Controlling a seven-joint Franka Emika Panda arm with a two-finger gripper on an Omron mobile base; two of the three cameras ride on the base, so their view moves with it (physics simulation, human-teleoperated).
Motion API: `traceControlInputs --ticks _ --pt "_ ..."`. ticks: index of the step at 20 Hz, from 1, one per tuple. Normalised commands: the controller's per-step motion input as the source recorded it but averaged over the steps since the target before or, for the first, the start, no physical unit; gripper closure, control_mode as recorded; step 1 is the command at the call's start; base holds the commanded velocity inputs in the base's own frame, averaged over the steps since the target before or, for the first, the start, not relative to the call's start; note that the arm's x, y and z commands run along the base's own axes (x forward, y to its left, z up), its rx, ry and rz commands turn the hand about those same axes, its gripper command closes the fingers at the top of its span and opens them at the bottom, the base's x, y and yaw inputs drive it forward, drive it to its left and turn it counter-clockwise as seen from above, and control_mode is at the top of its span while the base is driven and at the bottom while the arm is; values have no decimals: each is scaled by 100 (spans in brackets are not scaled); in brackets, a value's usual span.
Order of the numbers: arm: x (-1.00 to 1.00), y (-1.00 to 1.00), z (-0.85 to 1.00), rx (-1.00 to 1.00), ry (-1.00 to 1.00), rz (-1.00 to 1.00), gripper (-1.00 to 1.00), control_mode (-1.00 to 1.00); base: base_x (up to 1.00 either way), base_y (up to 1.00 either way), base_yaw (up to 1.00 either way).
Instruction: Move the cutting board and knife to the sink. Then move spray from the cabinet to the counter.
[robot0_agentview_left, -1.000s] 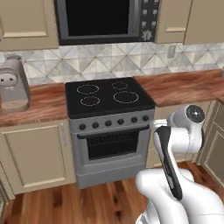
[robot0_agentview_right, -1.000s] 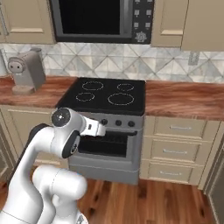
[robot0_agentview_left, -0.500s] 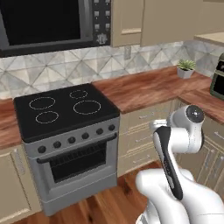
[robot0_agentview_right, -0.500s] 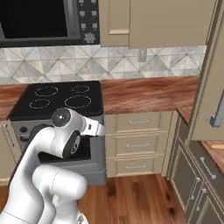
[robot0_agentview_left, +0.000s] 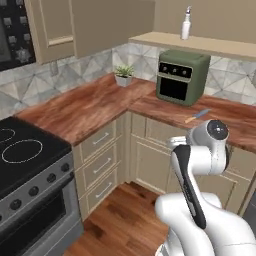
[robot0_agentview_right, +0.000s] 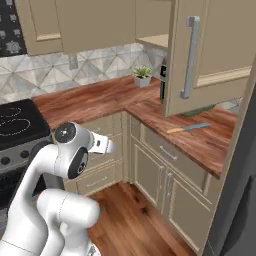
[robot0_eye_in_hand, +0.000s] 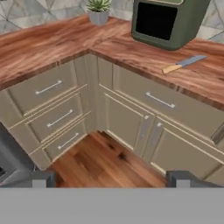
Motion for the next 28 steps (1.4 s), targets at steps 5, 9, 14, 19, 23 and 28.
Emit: traceControlInputs --ticks 5,9,14,19,23,28 --pt "0 0 0 0 0 0 -100 100 15 12 -71" --pt "0 0 0 0 0 0 -100 100 14 43 -60" --pt "0 0 0 0 0 0 -100 100 47 84 -48" --pt "0 0 0 0 0 0 -100 100 47 80 -35" --pt "0 0 0 0 0 0 -100 100 63 16 -19" --pt "0 0 0 0 0 0 -100 100 63 -11 -16"
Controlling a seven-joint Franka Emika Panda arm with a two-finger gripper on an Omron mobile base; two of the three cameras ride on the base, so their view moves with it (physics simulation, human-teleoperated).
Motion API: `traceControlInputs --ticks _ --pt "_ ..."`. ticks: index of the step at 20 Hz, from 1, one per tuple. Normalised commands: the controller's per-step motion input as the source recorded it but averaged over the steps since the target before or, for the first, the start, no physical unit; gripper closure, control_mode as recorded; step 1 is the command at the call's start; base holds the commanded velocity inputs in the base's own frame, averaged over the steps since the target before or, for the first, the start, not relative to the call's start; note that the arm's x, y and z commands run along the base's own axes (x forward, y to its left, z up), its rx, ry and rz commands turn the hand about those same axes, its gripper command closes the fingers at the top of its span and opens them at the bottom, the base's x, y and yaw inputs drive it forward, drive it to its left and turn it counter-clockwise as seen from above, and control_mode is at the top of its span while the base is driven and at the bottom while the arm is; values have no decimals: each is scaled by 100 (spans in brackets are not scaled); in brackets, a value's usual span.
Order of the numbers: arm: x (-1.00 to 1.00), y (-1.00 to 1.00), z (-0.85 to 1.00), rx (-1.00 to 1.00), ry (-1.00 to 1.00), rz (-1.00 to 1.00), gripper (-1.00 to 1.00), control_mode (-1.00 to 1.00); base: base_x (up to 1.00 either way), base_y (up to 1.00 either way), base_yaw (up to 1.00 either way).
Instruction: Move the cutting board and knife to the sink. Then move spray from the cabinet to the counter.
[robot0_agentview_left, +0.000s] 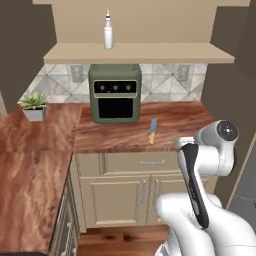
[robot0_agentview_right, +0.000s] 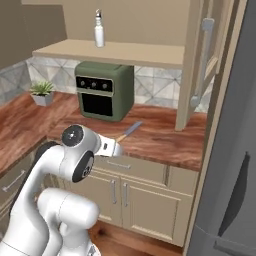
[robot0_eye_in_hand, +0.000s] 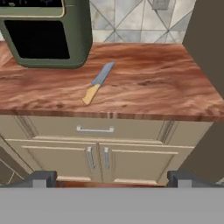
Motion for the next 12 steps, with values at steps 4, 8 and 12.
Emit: traceControlInputs --ticks 4,8,12 --pt "0 0 0 0 0 0 -100 100 68 15 -23" --pt "0 0 0 0 0 0 -100 100 50 46 -29" --pt "0 0 0 0 0 0 -100 100 70 16 -38"
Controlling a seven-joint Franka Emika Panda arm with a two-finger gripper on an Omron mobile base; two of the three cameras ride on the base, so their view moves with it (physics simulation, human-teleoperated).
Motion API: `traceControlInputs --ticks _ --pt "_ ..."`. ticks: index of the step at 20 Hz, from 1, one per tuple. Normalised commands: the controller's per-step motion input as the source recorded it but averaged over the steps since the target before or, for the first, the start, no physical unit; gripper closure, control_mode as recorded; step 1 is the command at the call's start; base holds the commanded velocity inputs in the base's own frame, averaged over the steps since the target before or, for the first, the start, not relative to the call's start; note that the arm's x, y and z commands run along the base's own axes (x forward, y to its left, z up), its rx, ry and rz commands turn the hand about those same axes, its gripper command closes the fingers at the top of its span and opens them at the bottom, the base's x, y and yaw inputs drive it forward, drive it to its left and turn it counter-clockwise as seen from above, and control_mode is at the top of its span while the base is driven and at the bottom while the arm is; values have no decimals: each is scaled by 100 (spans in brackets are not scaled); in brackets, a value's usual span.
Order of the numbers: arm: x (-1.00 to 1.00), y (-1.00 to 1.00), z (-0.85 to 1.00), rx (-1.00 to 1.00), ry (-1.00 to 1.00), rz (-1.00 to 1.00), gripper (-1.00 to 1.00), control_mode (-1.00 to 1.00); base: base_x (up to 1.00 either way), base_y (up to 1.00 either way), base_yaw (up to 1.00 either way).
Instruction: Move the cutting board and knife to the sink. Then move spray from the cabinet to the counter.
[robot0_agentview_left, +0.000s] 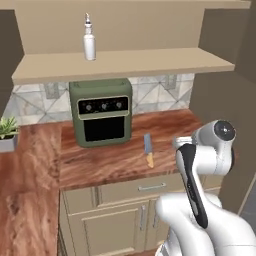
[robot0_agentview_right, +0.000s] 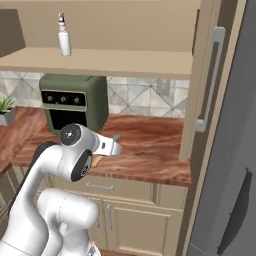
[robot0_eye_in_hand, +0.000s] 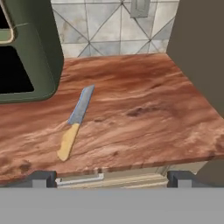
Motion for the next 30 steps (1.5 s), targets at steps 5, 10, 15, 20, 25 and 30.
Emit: traceControlInputs --ticks 5,10,15,20,25,30 --pt "0 0 0 0 0 0 -100 100 56 0 -27" --pt "0 0 0 0 0 0 -100 100 37 36 -8" --pt "0 0 0 0 0 0 -100 100 -3 20 1" --pt "0 0 0 0 0 0 -100 100 -8 12 9" --pt "0 0 0 0 0 0 -100 100 -20 17 25" --pt "0 0 0 0 0 0 -100 100 -1 4 20"
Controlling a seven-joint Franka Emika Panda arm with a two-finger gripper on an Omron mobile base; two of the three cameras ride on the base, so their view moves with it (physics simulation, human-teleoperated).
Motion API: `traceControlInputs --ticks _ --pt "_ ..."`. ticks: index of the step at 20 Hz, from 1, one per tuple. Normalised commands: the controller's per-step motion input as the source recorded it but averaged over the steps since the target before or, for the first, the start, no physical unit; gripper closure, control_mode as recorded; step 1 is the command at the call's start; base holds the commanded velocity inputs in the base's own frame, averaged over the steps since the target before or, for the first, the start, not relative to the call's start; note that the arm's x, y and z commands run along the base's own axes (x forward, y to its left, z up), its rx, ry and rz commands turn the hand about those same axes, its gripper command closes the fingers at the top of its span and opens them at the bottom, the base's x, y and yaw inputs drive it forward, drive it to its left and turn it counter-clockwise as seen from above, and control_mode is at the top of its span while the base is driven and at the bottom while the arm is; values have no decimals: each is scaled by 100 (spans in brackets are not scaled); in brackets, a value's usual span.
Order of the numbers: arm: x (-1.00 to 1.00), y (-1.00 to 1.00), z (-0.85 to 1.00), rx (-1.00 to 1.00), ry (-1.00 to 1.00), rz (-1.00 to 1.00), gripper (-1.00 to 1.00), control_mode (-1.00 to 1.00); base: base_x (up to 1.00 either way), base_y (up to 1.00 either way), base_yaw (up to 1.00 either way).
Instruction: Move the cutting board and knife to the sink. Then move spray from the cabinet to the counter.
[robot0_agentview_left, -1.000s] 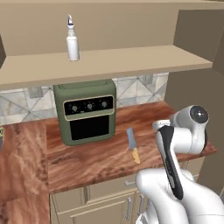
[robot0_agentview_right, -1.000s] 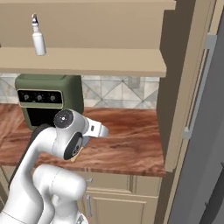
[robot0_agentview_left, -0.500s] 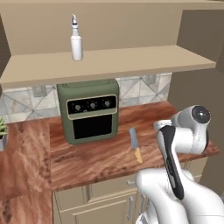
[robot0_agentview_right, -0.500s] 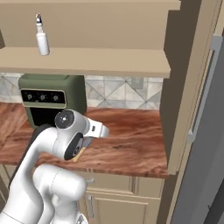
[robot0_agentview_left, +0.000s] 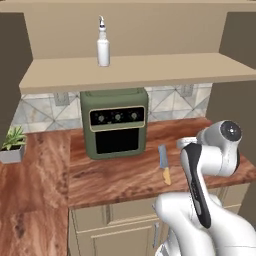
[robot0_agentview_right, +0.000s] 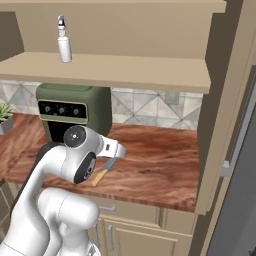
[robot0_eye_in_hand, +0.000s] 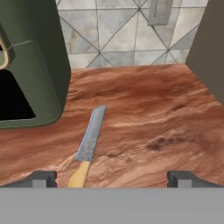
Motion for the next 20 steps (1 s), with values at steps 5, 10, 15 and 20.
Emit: traceControlInputs --ticks 5,10,15,20 --pt "-17 3 -14 2 7 0 -100 -100 -4 1 5" --pt "-12 24 -27 0 9 0 -100 -100 0 0 0" --pt "-2 35 -11 0 9 0 -100 -100 0 0 0" --pt "-15 26 -18 1 0 0 -100 -100 0 0 0"
